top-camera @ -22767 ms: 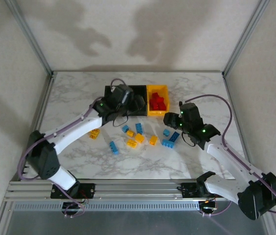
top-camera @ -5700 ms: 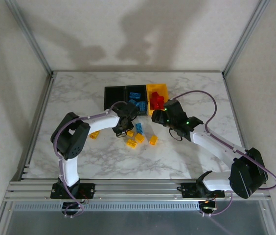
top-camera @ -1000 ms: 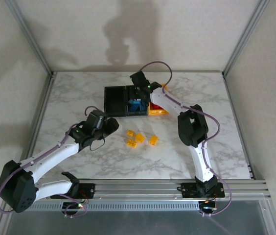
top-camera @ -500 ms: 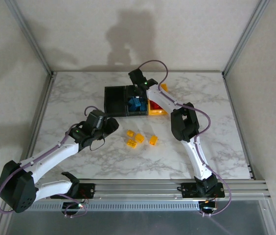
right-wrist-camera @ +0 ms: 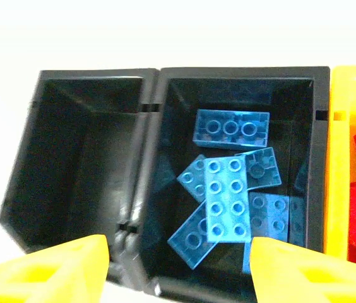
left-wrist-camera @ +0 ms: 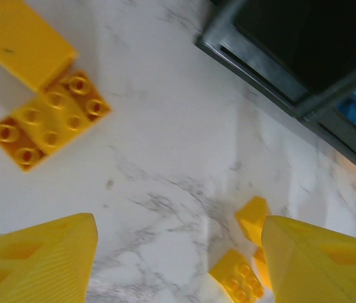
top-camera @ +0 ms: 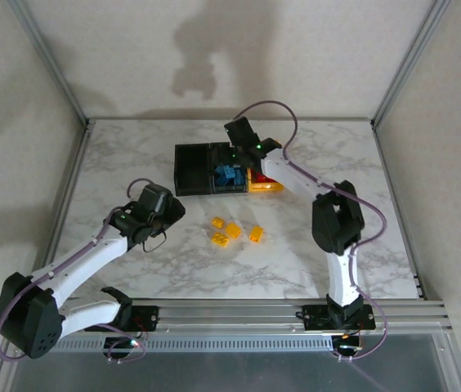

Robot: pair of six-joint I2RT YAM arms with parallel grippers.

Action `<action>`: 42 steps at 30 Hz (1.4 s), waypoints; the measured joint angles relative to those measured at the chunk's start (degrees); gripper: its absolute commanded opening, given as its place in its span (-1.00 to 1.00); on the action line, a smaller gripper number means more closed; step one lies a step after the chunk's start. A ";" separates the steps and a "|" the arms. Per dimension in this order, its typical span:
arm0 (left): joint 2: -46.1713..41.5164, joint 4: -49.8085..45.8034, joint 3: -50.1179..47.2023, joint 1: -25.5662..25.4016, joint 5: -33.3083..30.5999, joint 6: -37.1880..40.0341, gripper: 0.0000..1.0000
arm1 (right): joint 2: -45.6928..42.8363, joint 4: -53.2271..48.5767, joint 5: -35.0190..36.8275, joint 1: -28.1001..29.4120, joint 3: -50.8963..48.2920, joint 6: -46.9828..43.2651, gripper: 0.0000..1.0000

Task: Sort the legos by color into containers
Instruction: Pick up the lego from the middle-left of the table.

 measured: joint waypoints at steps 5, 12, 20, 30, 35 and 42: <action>-0.02 -2.69 0.63 6.56 -2.27 -0.31 0.48 | -11.72 6.84 -2.86 2.12 -12.57 0.13 0.35; 3.89 -2.27 0.98 12.94 -2.49 -1.46 0.45 | -21.75 14.56 -8.79 5.90 -28.98 -1.49 0.34; 14.51 -1.03 5.16 15.76 -2.36 -4.55 0.51 | -25.51 19.17 -11.89 10.54 -36.33 -2.05 0.32; 26.14 0.09 11.50 16.55 -3.23 -5.16 0.41 | -30.51 19.74 -11.17 10.51 -38.60 -1.29 0.31; 28.85 -0.72 11.56 16.63 -3.45 -5.16 0.40 | -30.84 19.69 -10.08 10.51 -38.64 -1.29 0.31; 31.32 -0.07 11.56 16.63 -3.17 -5.22 -0.09 | -30.45 19.65 -8.59 10.51 -38.66 -1.29 0.30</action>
